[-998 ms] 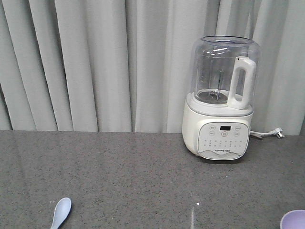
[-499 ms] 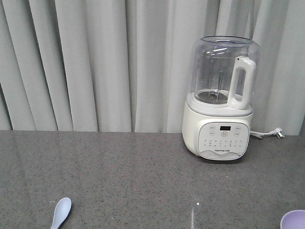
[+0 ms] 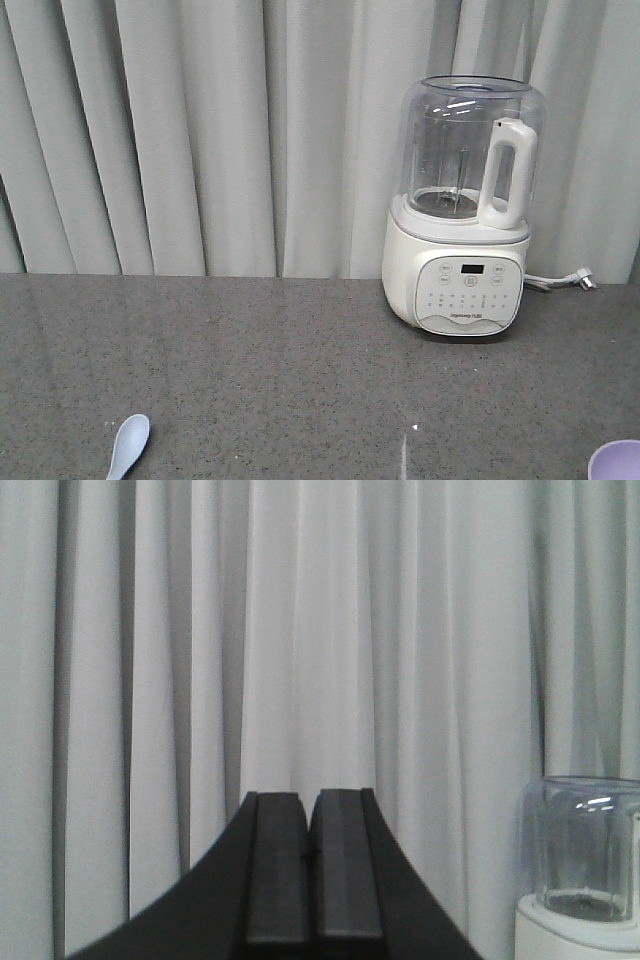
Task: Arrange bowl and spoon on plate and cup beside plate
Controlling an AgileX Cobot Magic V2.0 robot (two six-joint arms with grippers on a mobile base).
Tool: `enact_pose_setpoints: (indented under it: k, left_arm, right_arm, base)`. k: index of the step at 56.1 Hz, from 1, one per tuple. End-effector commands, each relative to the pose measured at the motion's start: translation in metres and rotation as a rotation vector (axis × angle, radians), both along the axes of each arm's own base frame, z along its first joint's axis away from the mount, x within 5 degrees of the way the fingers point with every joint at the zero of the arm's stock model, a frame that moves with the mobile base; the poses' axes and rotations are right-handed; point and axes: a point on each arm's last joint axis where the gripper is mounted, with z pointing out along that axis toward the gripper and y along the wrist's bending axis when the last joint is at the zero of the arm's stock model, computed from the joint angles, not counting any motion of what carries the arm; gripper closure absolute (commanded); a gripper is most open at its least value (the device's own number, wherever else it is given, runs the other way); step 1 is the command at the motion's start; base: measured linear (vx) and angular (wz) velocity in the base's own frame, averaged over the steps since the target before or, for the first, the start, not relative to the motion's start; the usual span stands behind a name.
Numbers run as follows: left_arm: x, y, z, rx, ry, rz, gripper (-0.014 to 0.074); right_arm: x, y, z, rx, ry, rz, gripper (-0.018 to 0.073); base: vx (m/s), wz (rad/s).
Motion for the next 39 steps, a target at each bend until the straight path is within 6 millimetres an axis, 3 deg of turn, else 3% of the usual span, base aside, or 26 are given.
enact_pose_setpoints:
  k: [1, 4, 11, 17, 22, 27, 34, 39]
  left_arm:
    - [0.028, -0.004, 0.025, -0.001, 0.005, -0.001, 0.0603]
    - [0.048, -0.008, 0.027, -0.002, 0.048, -0.004, 0.0603]
    - [0.077, -0.012, 0.017, 0.008, 0.120, -0.004, 0.0599]
    - [0.082, -0.013, 0.014, 0.014, 0.148, -0.004, 0.0568]
    - [0.082, -0.013, 0.014, 0.018, 0.146, -0.003, 0.0491]
    - [0.082, -0.013, 0.014, 0.021, 0.145, -0.002, 0.0372]
    - [0.082, -0.013, 0.014, 0.021, 0.146, -0.002, 0.0120]
    - [0.082, -0.013, 0.013, -0.037, 0.166, -0.021, 0.0004]
  right_arm:
    - [0.025, -0.002, 0.014, 0.033, 0.057, 0.016, 0.0568]
    - [0.042, -0.002, 0.007, 0.077, 0.128, 0.035, 0.0568]
    - [0.056, -0.002, -0.001, 0.134, 0.203, 0.060, 0.0566]
    - [0.056, -0.003, 0.000, 0.118, 0.198, 0.053, 0.0545]
    - [0.056, -0.003, -0.001, 0.118, 0.205, 0.053, 0.0491]
    - [0.056, -0.003, -0.001, 0.118, 0.207, 0.053, 0.0377]
    - [0.056, -0.003, -0.001, 0.118, 0.206, 0.053, 0.0096]
    - [0.056, -0.003, 0.001, 0.117, 0.191, 0.052, -0.0060]
  base:
    - [0.00, 0.00]
    - [0.00, 0.00]
    - [0.00, 0.00]
    - [0.00, 0.00]
    - [0.00, 0.00]
    - [0.00, 0.00]
    - [0.00, 0.00]
    - [0.00, 0.00]
